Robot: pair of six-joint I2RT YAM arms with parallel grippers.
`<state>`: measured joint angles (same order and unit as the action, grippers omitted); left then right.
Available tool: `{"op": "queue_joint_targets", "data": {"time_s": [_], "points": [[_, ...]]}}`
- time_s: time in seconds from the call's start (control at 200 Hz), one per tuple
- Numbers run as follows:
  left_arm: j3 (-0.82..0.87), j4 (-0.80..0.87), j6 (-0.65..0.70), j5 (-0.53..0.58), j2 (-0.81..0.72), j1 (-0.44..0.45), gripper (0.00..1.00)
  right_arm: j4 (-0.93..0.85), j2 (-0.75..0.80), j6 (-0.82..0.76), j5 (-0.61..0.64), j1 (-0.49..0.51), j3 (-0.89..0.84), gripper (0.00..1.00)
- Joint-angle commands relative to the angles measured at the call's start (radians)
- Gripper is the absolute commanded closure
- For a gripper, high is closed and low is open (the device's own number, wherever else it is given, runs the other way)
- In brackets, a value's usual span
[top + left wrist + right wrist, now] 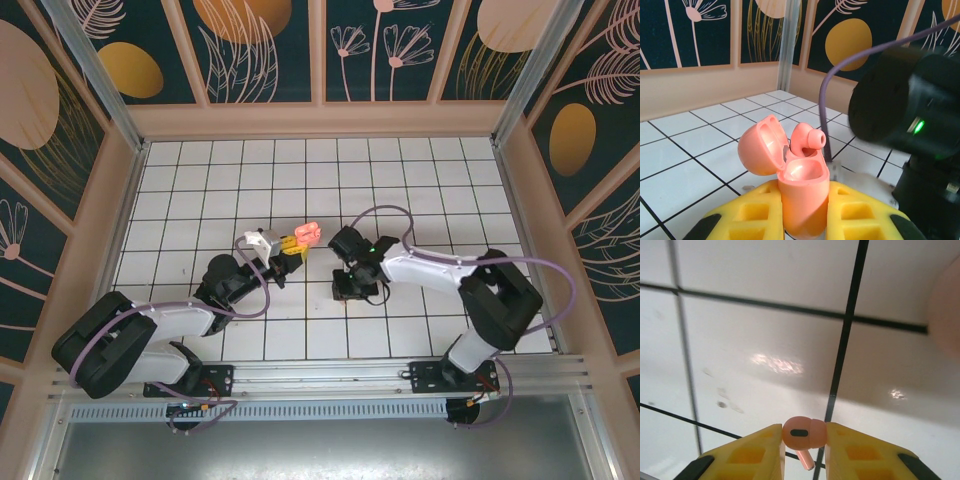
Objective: Insert the wireless bluetooth earbuds into the charging case
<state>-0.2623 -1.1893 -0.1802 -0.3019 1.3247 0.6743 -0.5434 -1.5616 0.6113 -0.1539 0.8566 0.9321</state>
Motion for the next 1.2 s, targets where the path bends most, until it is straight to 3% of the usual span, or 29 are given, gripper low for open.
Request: {"op": "queue_joint_targets", "data": {"time_s": [0.0,0.285,0.49,0.791,1.196], "points": [[-0.037,-0.047,0.006,0.006,0.024,-0.005,0.87,0.085,0.118,0.036,0.131,-0.005,-0.004,0.76],[-0.106,-0.165,-0.087,0.0,0.134,-0.005,0.89,0.292,0.384,-0.027,0.378,-0.014,-0.032,0.76],[-0.166,-0.213,-0.136,-0.029,0.196,-0.002,0.89,0.508,0.518,-0.162,0.47,-0.016,-0.067,0.76],[-0.212,-0.303,-0.201,-0.087,0.264,-0.001,0.89,0.742,0.495,-0.372,0.326,-0.016,-0.06,0.76],[-0.246,-0.355,-0.252,-0.116,0.281,0.0,0.89,0.83,0.375,-0.455,0.197,-0.019,-0.015,0.76]]}}
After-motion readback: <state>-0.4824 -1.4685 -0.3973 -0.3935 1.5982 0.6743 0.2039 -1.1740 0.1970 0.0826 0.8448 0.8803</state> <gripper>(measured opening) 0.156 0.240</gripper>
